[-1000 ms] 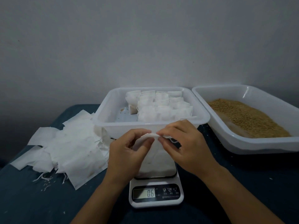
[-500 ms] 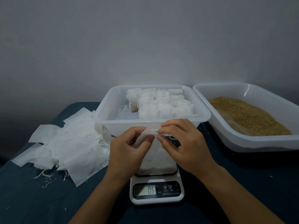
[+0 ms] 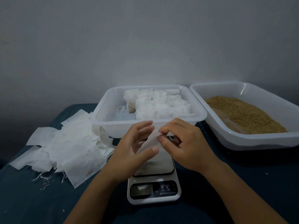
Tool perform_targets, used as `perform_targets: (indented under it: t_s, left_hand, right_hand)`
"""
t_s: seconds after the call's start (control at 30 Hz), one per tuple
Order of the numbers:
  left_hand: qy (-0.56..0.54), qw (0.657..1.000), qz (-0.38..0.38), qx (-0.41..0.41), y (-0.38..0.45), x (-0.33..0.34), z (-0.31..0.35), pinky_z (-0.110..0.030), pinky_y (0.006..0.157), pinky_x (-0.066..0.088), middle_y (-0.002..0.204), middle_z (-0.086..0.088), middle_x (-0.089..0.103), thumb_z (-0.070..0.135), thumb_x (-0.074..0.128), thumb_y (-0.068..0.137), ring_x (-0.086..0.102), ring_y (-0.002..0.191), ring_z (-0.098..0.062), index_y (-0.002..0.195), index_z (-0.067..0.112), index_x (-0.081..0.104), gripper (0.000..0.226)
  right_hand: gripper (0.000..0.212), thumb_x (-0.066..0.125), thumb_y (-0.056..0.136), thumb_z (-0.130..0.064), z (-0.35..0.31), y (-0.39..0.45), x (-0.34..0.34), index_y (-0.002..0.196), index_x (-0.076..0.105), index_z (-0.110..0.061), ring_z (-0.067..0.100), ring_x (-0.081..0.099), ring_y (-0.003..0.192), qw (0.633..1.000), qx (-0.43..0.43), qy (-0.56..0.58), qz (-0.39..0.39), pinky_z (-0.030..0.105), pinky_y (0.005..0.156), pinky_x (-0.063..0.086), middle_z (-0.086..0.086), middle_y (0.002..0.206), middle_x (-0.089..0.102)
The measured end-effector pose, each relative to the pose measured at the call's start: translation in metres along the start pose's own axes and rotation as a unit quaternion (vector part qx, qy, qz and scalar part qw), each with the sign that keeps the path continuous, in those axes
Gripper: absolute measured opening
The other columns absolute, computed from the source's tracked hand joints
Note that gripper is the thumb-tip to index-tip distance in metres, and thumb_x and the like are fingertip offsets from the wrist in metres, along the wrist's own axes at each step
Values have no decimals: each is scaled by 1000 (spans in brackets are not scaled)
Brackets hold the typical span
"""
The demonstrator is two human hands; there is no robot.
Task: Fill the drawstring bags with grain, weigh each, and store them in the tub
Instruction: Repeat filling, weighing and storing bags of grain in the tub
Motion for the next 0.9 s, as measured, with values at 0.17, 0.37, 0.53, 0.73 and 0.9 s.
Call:
perform_targets:
  t_s: [0.17,0.37,0.53,0.73,0.9]
  left_hand:
    - [-95,983,-134,-87,6,6,13,-32,89,57,124,0,71,28,76,87,69,113,-19,134,32,64,48]
    - [-173,917,-313,-178,21,24,32,-42,87,61,120,-13,68,13,71,92,69,108,-26,127,23,68,36]
    - [-99,934,-305,-158,43,36,36,-36,82,55,99,2,66,22,72,82,63,91,-15,101,34,75,23]
    - [-46,967,-216,-124,46,37,17,-36,89,60,105,6,69,20,72,83,67,103,-11,115,23,68,32]
    - [-17,981,-172,-89,43,32,14,-38,84,61,99,6,68,9,72,86,66,93,-9,118,25,67,36]
  right_hand:
    - [3,68,101,-21,5,-1,-9,99,69,-23,8,58,56,990,67,100,-72,12,54,40,-21,82,67]
    - [7,62,103,-24,2,-3,-22,97,65,-27,20,64,49,964,98,220,-109,24,47,50,4,78,73]
    - [9,66,100,-35,6,-2,-44,106,71,-30,14,63,50,960,81,238,-125,24,46,49,2,85,74]
    - [7,65,99,-42,13,-7,-49,93,67,-37,17,68,48,963,97,167,-188,24,50,51,-8,73,68]
    - [17,58,97,-38,9,-6,-41,83,50,-35,14,59,48,982,60,61,-168,29,45,44,-5,65,60]
Point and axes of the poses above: each hand's wrist, its own y-axis towards the middle knuckle, its own x-axis out of the palm, z = x × y, the point moved 3 cm from there along y, towards the middle knuckle
